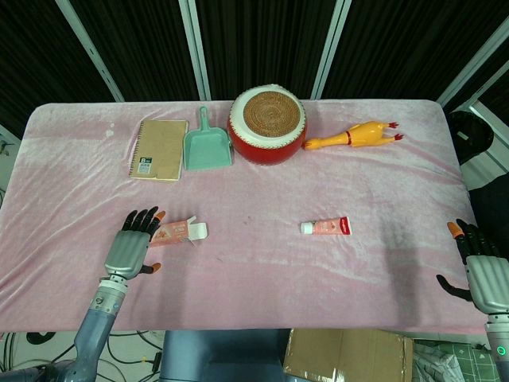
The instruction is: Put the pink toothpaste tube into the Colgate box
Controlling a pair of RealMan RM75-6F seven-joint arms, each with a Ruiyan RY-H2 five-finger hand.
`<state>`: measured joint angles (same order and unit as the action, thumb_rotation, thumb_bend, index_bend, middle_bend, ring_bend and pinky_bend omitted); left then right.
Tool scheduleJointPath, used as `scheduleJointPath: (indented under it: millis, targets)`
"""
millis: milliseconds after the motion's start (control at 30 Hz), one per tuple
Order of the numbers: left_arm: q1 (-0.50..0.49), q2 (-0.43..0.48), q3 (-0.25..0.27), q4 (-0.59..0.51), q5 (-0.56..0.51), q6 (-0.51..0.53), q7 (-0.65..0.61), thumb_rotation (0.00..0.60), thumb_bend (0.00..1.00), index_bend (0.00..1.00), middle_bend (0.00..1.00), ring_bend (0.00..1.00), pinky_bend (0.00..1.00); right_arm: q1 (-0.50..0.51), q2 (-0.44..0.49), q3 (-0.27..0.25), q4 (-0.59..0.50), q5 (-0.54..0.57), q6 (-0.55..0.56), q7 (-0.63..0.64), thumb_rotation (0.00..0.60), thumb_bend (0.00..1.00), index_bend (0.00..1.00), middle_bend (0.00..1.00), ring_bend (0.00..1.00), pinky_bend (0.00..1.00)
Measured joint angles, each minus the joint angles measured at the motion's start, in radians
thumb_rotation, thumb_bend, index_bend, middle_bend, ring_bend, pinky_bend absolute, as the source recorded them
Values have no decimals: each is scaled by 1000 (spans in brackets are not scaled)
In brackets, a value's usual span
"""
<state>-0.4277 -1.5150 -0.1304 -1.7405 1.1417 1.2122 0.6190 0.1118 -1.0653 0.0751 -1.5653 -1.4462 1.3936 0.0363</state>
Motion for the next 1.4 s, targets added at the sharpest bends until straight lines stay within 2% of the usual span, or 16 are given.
scheduleJointPath:
  millis: [800, 1167, 1400]
  targets:
    - [0, 28, 26, -30, 19, 34, -21, 600, 72, 0, 0, 0, 0, 3, 1, -5, -8, -2, -7, -7, 600, 185, 0, 0, 0, 120]
    - [-2, 29, 25, -10, 3, 37, -25, 600, 72, 12, 0, 0, 1, 3, 0, -5, -12, 2, -8, -11, 600, 185, 0, 0, 0, 121]
    - [-21, 18, 9, 19, -46, 12, -7, 600, 131, 100, 33, 0, 106, 3, -1, -4, -14, 4, -7, -13, 600, 185, 0, 0, 0, 121]
